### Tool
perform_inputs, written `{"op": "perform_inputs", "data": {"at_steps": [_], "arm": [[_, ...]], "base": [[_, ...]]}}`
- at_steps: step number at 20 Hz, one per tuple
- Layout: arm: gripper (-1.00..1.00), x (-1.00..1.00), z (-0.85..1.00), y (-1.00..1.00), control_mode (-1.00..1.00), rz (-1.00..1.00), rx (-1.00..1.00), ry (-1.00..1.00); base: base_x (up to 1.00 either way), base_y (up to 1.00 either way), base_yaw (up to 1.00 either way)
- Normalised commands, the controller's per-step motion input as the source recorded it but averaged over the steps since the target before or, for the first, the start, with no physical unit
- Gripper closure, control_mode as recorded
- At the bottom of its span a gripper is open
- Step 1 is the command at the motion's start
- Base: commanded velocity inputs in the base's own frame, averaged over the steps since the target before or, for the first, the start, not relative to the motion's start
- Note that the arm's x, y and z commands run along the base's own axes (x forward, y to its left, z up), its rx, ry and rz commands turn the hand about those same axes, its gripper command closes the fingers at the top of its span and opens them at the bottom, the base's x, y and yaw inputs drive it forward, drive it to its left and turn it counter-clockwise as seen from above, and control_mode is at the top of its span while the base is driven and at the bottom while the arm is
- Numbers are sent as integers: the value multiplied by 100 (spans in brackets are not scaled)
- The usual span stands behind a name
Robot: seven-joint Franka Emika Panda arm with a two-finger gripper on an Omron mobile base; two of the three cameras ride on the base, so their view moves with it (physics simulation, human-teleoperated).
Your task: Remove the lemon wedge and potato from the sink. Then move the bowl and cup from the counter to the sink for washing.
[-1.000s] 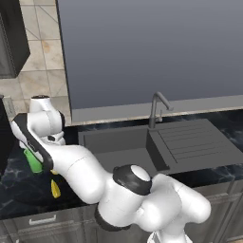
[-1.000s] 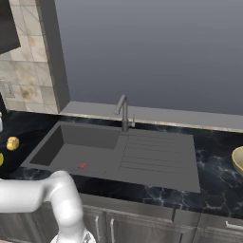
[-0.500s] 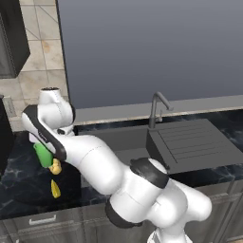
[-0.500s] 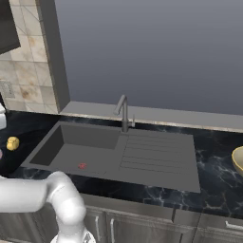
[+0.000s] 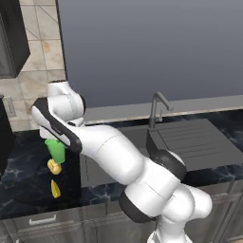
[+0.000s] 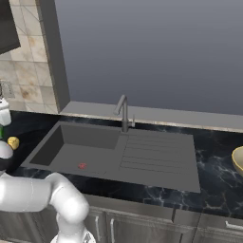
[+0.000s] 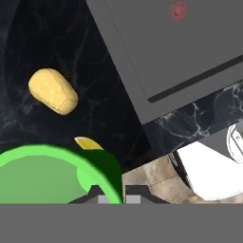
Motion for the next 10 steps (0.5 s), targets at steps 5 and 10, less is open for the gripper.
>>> {"op": "perform_inputs", "data": {"at_steps": [5, 10], "arm": [[100, -12, 18, -41, -100, 0, -5, 0], [100, -9, 8, -40, -100, 0, -3, 0]], "base": [[0, 0, 0], [0, 0, 0]]}}
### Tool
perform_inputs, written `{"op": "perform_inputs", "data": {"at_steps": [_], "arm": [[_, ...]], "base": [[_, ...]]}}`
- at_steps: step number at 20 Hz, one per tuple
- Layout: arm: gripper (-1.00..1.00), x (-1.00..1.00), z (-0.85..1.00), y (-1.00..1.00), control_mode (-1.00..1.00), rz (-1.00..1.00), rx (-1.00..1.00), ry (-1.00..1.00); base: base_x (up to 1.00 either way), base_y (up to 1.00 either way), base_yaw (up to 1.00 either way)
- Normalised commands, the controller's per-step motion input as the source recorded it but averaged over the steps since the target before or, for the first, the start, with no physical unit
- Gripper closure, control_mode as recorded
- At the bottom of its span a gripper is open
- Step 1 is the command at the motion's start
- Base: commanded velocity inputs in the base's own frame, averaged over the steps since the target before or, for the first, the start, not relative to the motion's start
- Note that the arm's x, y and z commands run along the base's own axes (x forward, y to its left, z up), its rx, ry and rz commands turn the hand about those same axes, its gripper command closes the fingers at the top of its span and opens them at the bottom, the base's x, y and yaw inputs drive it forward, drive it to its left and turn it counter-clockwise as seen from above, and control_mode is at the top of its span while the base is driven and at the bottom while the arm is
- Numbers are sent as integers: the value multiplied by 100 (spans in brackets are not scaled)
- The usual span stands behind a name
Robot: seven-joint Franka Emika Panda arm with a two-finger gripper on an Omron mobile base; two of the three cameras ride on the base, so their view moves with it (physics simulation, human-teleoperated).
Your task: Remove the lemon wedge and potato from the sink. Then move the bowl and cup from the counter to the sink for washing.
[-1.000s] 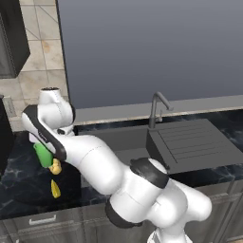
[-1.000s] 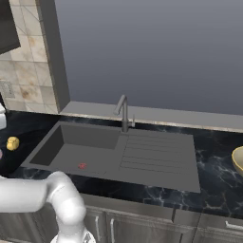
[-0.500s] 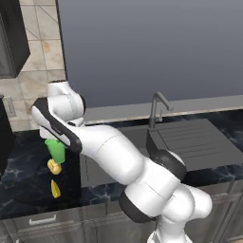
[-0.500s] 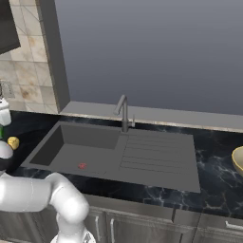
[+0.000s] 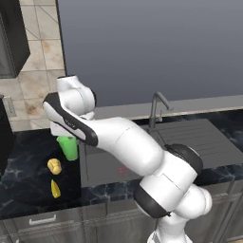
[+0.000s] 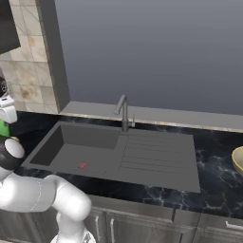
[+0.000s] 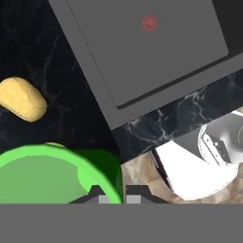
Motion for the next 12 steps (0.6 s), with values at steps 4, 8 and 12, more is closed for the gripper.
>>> {"op": "perform_inputs", "data": {"at_steps": [4, 8, 12], "arm": [[100, -7, 1, -41, -100, -1, 0, 0], [100, -6, 0, -39, -100, -3, 0, -2], [100, -8, 0, -35, -100, -3, 0, -15]], "base": [[0, 0, 0], [0, 0, 0], [0, 0, 0]]}}
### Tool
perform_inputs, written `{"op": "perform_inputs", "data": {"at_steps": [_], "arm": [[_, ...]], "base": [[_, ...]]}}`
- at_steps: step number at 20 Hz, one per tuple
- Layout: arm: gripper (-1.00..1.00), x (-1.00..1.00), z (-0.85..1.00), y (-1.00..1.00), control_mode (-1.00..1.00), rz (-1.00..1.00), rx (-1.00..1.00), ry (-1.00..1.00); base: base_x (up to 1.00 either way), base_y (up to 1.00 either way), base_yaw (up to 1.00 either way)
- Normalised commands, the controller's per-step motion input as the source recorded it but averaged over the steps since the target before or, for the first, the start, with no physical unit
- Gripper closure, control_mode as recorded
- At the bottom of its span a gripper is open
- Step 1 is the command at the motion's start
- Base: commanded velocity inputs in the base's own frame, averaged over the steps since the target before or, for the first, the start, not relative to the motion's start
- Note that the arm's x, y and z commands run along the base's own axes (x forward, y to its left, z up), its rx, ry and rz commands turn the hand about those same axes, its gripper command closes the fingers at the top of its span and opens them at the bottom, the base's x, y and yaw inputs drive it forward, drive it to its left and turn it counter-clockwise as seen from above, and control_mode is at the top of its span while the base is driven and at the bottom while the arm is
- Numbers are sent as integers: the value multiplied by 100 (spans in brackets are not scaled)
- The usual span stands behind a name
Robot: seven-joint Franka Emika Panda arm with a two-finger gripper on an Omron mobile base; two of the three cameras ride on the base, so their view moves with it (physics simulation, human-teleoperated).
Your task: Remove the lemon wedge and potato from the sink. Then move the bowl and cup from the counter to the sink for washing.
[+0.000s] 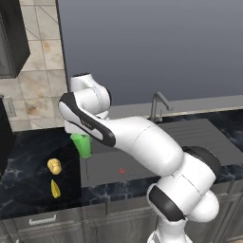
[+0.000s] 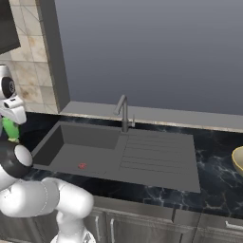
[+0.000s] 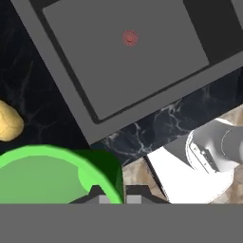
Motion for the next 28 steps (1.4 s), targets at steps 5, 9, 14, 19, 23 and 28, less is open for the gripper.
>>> {"op": "perform_inputs", "data": {"at_steps": [5, 9, 14, 19, 23, 28], "arm": [[100, -7, 0, -34, -100, -3, 0, -21], [100, -2, 0, -36, -100, -3, 0, -12], [100, 0, 0, -36, -100, 0, 0, -3], [100, 4, 0, -33, -100, 0, 0, -1], [100, 8, 0, -27, -100, 0, 0, -2], [100, 11, 0, -25, -100, 0, 1, -3]], "base": [[0, 0, 0], [0, 0, 0], [0, 0, 0], [0, 0, 0], [0, 0, 0], [0, 0, 0]]}}
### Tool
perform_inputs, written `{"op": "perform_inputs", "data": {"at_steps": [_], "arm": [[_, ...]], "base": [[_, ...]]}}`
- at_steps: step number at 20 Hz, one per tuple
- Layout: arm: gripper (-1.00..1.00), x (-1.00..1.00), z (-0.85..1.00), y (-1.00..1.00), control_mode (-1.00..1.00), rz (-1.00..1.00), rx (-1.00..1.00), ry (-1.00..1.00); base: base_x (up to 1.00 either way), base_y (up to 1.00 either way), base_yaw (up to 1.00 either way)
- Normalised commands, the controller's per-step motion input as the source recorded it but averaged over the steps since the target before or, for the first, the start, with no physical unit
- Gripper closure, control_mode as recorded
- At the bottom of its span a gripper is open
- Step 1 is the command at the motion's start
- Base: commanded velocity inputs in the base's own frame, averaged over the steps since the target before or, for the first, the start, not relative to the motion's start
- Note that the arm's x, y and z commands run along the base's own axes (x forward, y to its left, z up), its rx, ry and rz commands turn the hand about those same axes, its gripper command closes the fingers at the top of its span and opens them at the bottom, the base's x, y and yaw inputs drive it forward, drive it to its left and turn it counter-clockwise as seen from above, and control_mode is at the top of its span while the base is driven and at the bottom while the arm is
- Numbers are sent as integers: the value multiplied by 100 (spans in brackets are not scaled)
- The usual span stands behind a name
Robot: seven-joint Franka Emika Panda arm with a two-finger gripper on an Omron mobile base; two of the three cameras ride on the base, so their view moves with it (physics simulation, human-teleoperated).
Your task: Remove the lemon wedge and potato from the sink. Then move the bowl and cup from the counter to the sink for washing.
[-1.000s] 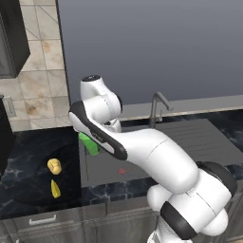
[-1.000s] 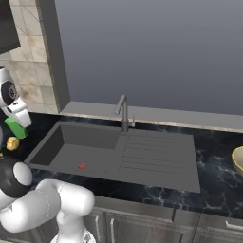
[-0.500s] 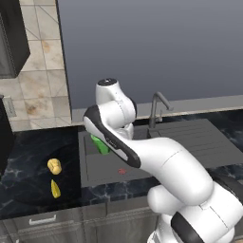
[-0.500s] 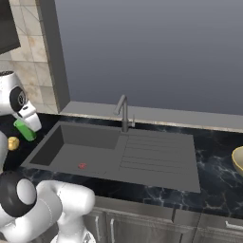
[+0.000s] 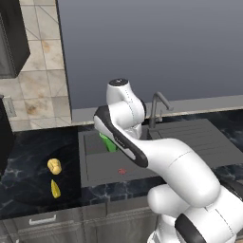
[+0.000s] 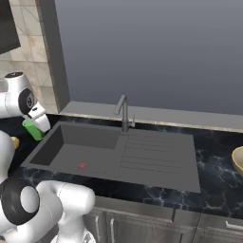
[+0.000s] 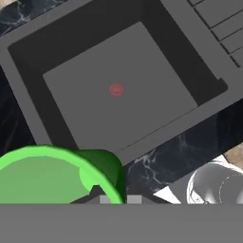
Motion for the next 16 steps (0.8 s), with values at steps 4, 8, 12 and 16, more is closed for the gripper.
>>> {"op": "perform_inputs", "data": {"at_steps": [4, 8, 12, 16], "arm": [[100, 13, 0, -21, -100, 0, 1, -5], [100, 10, -3, -20, -100, 0, 3, -3], [100, 8, -7, -19, -100, 0, 3, -4], [100, 10, -12, -15, -100, 0, 3, -1]], "base": [[0, 0, 0], [0, 0, 0], [0, 0, 0], [0, 0, 0]]}}
